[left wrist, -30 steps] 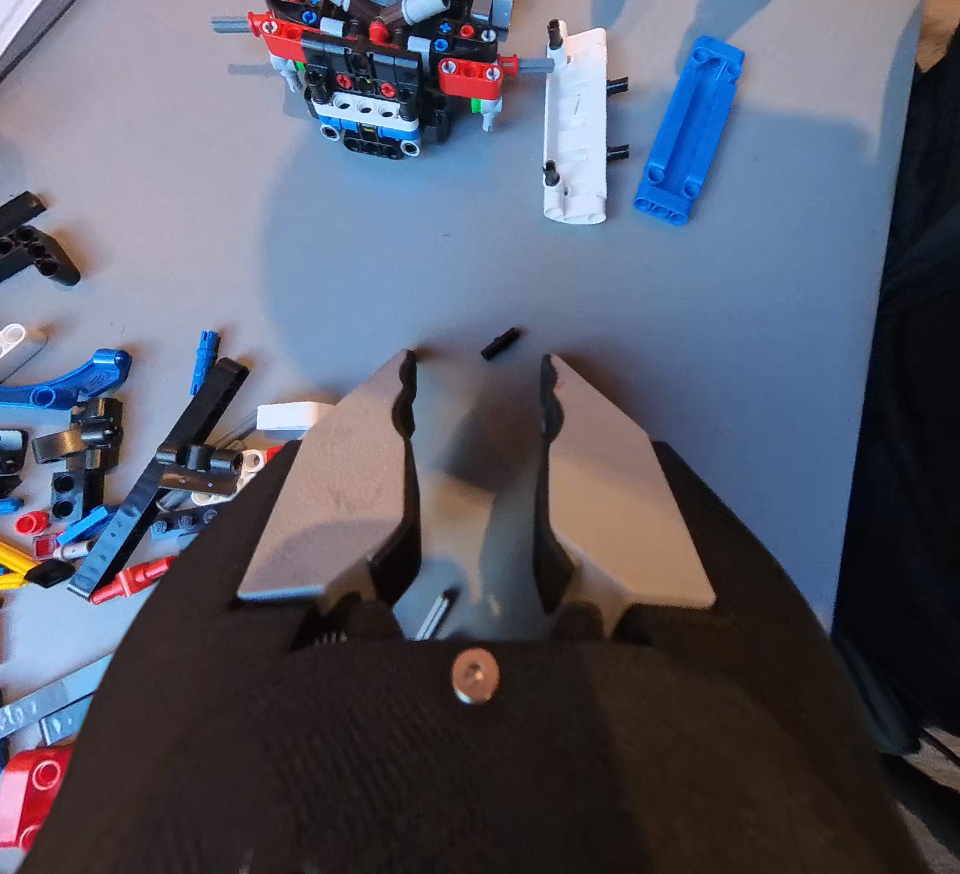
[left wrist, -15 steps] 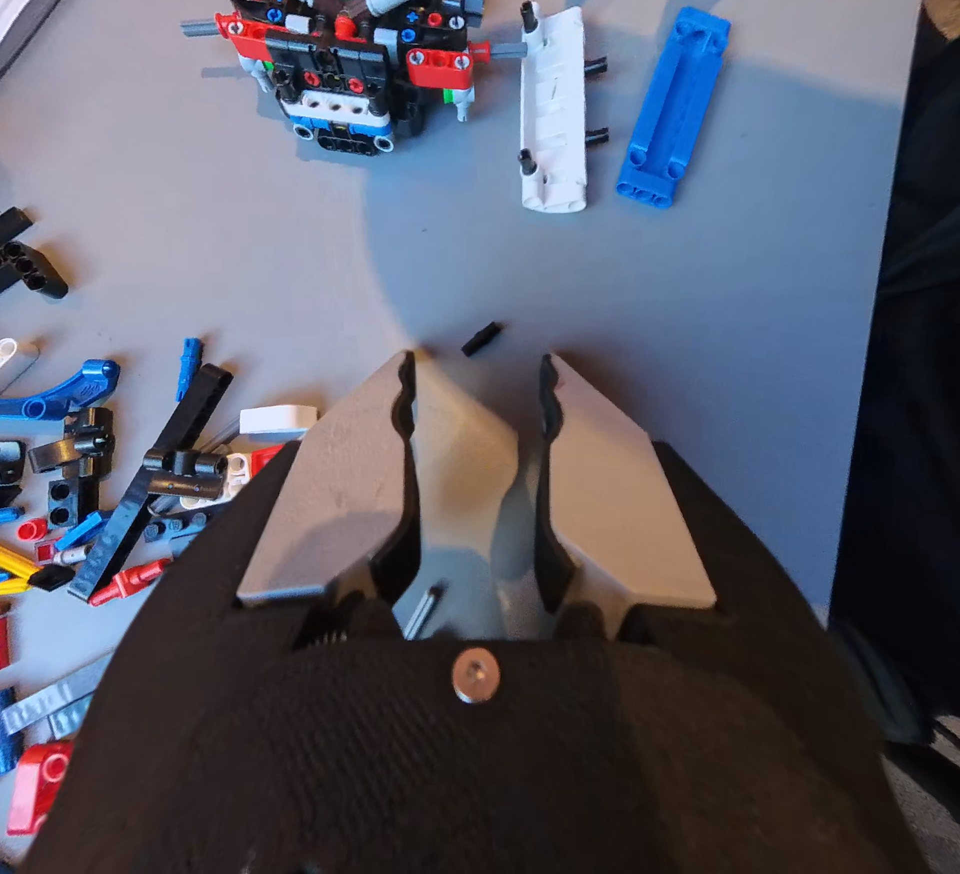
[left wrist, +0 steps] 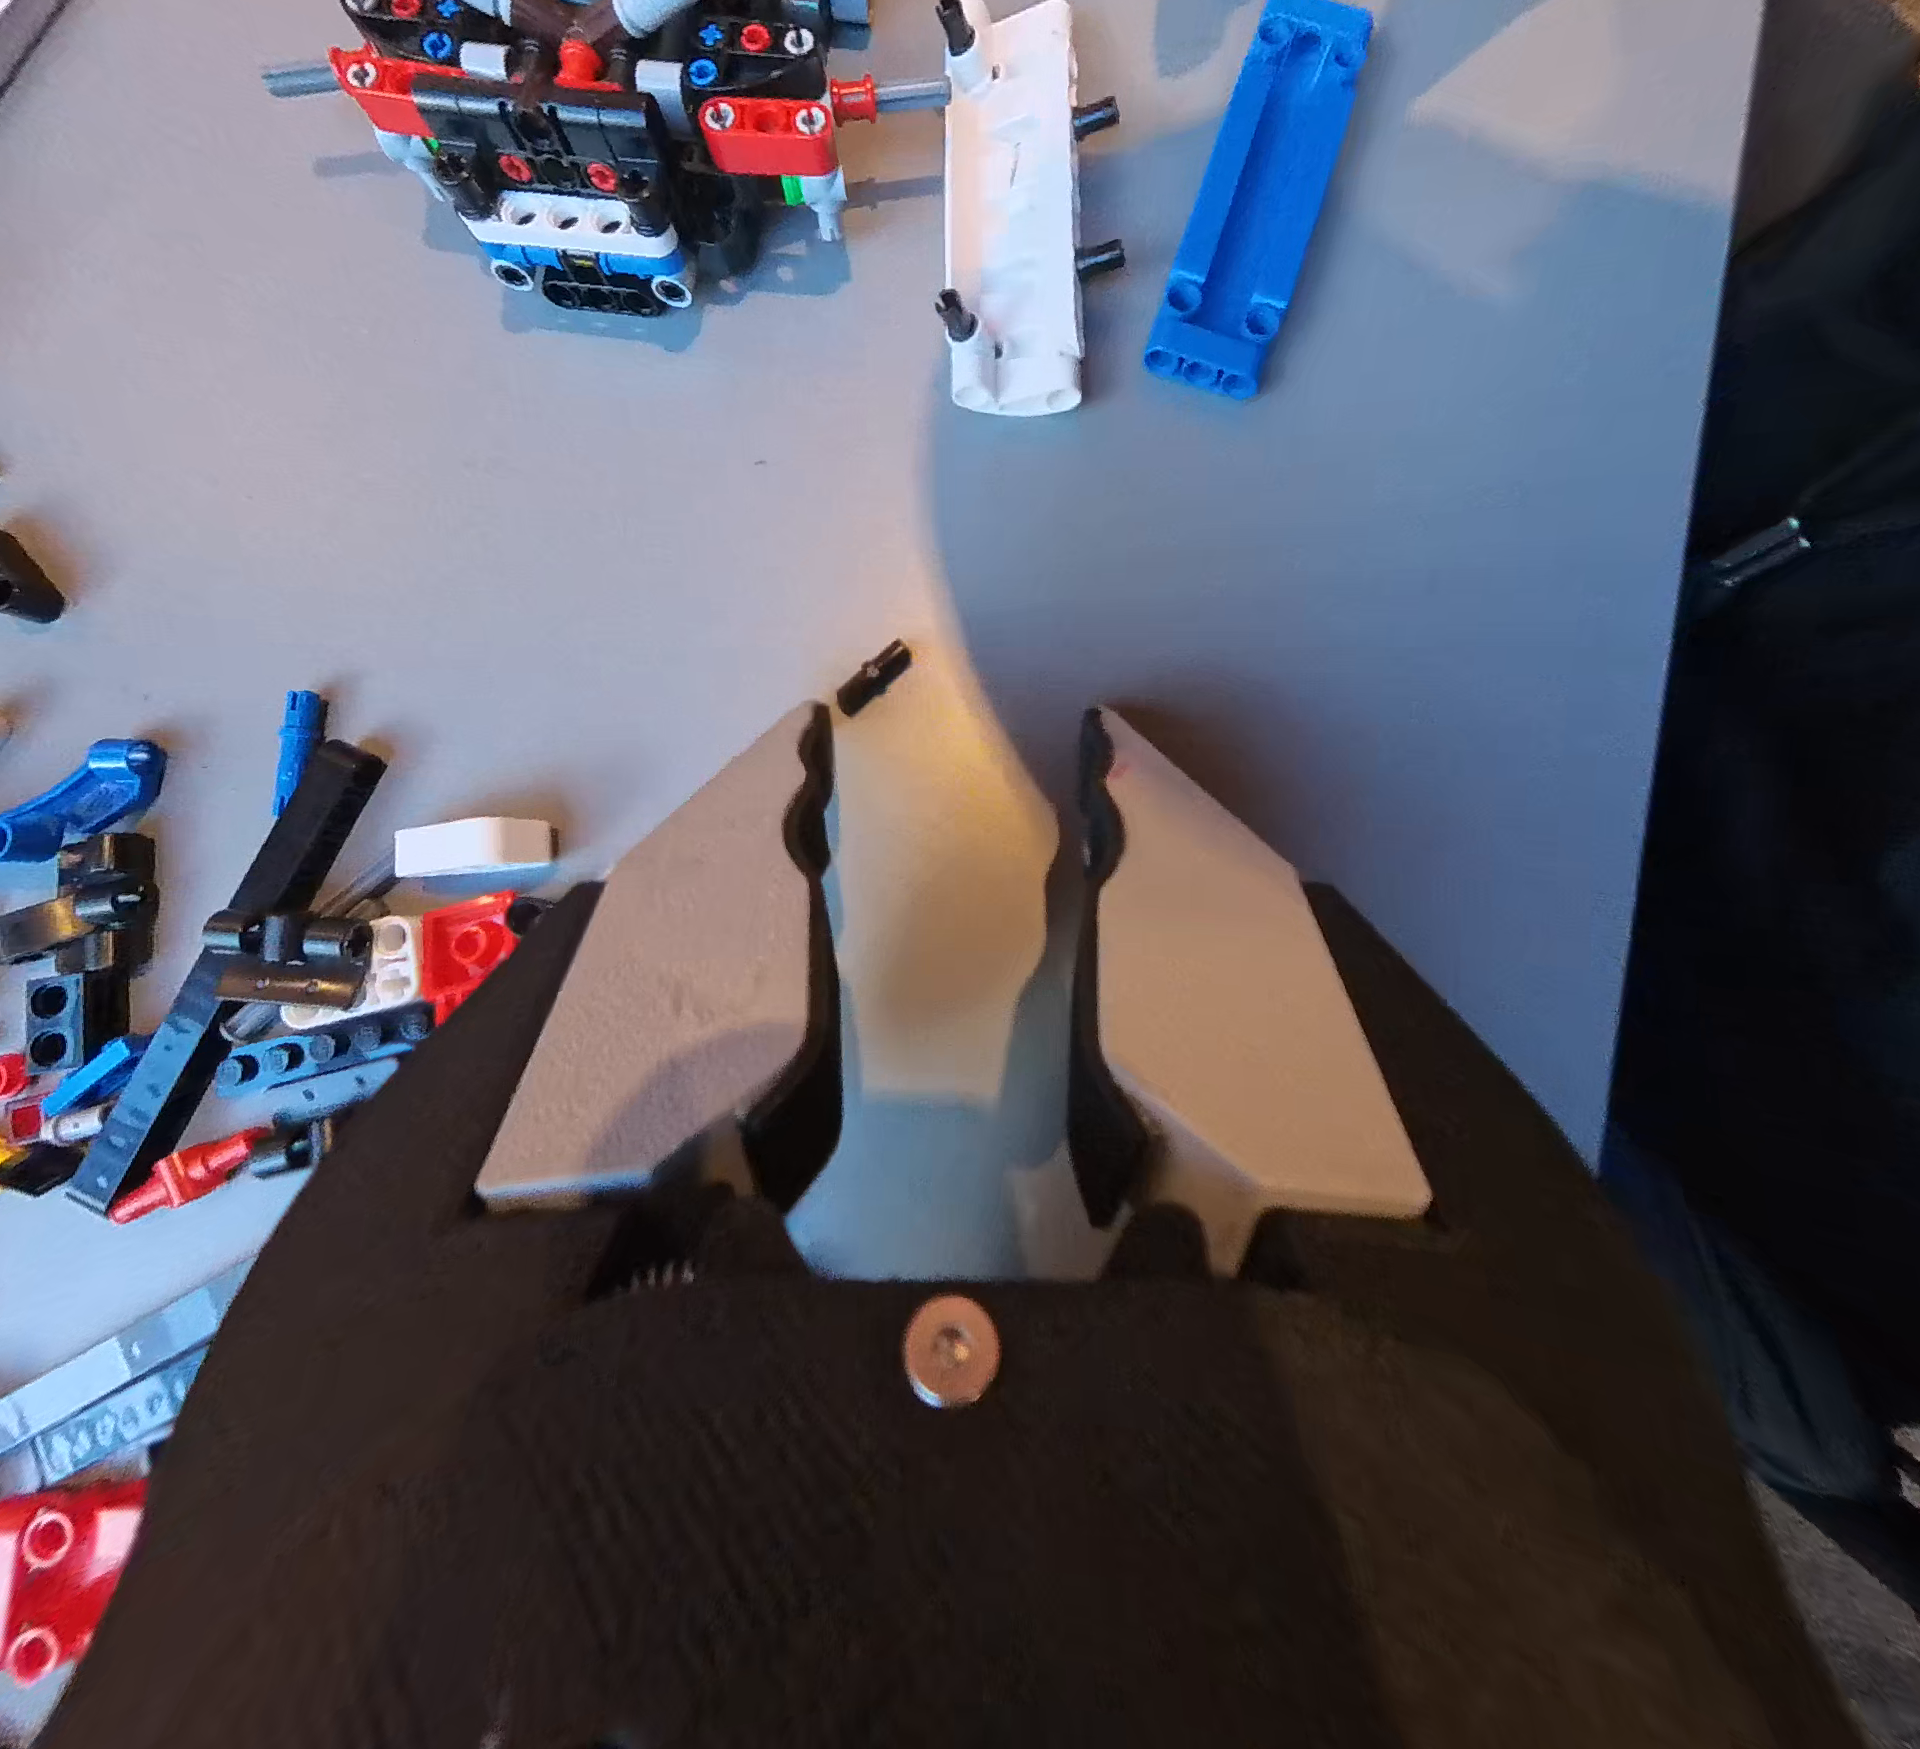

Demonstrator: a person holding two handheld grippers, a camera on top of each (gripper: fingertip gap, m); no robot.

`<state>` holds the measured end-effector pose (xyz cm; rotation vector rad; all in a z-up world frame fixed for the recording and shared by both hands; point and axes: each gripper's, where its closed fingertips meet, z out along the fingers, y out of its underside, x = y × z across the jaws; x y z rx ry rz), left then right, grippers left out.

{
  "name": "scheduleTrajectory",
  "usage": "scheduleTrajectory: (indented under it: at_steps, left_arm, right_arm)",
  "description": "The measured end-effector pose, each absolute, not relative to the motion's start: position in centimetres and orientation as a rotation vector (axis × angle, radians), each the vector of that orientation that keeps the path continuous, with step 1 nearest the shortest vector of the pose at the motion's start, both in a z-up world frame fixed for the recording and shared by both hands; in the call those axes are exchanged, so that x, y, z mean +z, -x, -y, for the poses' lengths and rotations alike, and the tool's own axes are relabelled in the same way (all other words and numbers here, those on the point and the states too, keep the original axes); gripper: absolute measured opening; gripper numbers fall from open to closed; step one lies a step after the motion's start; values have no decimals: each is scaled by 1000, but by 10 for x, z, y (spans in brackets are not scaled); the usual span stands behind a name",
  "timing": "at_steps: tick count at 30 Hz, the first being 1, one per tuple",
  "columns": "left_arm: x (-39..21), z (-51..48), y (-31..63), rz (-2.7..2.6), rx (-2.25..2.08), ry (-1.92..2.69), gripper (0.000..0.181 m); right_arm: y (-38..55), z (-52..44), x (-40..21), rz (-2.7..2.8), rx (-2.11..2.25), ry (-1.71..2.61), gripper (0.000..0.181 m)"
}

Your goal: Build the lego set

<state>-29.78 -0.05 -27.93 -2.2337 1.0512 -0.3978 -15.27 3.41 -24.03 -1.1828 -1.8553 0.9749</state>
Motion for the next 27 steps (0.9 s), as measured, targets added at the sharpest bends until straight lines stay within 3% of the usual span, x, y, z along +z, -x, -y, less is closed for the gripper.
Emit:
scheduleTrajectory:
  at_steps: [13, 20, 24, 27]
  left_arm:
    - [-270, -16, 313, -1609, -105, 2077, 22]
    - [-278, -16, 308, -1683, -201, 2100, 20]
    - [-281, -9, 305, -1695, -275, 2120, 1]
    - [-280, -10, 304, -1669, -265, 2109, 1]
  right_arm:
    - [149, -45, -218, 1694, 1120, 1187, 34]
    - [148, -45, -217, 1690, 1142, 1183, 34]
    - [146, -47, -211, 1657, 1193, 1185, 34]
    - [144, -48, -207, 1633, 1224, 1182, 34]
